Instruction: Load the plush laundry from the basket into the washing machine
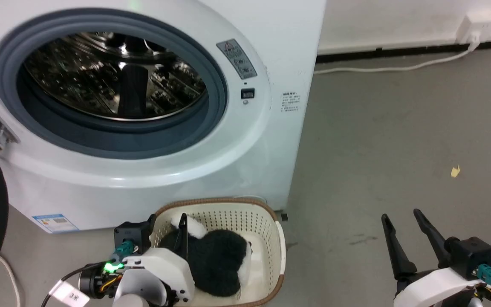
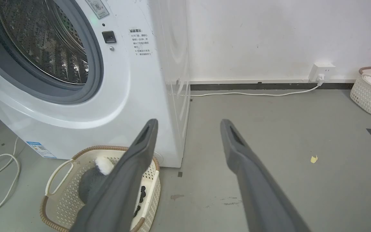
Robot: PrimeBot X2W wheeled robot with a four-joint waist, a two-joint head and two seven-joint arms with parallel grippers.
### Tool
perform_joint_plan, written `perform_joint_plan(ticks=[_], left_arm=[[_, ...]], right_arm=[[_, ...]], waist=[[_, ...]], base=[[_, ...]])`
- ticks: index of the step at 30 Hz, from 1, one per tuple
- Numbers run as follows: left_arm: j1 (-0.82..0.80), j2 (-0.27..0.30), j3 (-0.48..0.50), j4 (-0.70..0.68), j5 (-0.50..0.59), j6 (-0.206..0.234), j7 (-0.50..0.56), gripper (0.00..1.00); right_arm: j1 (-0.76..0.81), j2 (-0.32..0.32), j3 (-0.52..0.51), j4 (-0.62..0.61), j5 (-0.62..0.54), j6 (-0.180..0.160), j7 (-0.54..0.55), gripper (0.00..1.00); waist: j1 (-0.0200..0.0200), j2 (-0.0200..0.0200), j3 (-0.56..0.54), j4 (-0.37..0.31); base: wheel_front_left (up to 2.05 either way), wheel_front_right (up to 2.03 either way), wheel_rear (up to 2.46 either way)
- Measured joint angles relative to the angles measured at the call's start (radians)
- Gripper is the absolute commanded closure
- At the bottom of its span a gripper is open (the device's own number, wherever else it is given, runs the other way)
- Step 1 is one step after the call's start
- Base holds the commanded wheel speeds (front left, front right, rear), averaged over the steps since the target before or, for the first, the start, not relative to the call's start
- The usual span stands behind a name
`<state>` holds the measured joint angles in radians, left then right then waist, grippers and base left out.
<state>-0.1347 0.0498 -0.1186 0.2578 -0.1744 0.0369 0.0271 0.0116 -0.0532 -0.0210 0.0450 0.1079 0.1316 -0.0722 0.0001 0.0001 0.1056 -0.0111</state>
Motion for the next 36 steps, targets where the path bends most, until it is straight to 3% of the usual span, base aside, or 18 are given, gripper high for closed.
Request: perform_joint_plan(ticks=[36], left_arm=[[-0.313,0.0,-0.127,0.427,-0.195,0.053,-0.025,0.0]], right_arm=[[-0.063,0.0,-0.063,-0.042,0.13,0.0,-0.072,0.0]], waist=[[0.0,0.0,0.338,-0.074]], base=[[0.0,0.0,0.0]])
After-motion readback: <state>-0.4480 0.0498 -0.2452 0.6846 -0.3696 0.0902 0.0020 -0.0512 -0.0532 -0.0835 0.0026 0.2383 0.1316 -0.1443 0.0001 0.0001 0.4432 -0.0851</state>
